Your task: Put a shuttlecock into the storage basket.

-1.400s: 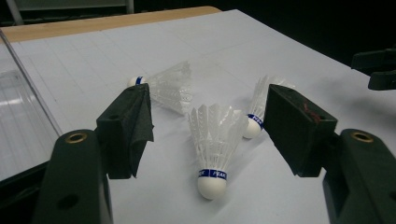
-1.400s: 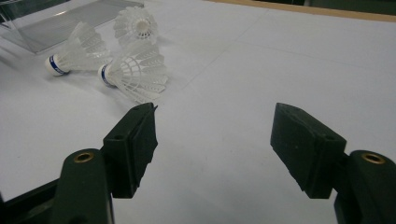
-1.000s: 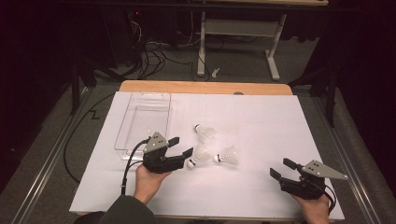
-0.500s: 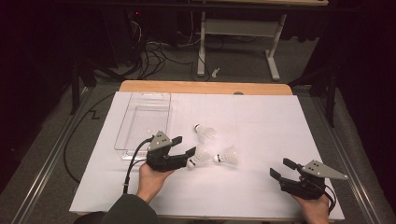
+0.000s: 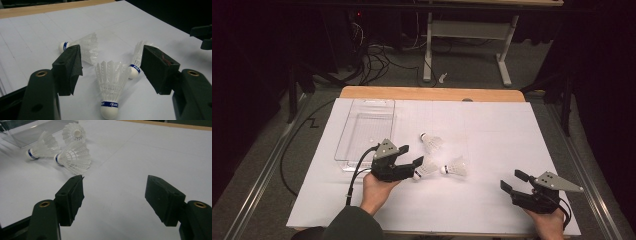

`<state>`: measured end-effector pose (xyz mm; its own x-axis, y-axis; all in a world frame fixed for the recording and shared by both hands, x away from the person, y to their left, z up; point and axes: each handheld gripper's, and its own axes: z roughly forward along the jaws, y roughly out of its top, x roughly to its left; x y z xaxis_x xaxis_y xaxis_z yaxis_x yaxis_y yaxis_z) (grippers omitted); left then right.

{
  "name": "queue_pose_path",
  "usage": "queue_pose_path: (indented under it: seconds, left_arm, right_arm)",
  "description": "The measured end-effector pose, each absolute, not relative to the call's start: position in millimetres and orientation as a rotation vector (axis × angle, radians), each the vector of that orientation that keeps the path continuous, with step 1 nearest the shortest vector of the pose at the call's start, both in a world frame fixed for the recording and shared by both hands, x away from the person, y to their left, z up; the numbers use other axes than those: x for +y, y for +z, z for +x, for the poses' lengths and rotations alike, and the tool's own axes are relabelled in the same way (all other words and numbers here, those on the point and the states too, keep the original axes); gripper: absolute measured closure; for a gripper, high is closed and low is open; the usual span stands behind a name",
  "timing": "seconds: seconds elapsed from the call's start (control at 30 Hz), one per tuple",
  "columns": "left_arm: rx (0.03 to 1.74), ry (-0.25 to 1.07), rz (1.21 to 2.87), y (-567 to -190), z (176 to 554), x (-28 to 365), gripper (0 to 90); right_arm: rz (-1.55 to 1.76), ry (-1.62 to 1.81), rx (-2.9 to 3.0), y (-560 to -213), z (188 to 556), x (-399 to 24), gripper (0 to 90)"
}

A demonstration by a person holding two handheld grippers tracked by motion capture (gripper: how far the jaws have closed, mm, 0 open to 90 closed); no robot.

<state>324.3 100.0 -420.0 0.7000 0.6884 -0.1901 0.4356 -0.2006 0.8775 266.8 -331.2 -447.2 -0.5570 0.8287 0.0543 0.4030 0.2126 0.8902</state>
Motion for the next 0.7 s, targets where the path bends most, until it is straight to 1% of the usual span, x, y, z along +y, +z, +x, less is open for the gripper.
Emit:
queue_pose_path:
  seconds: [0.7]
  left_arm:
    - [0.871, 0.268, 1.857, -419, 333, 87, 35.3]
  right_arm:
    - [1.138, 1.300, 2.058, -448, 267, -331, 31.7]
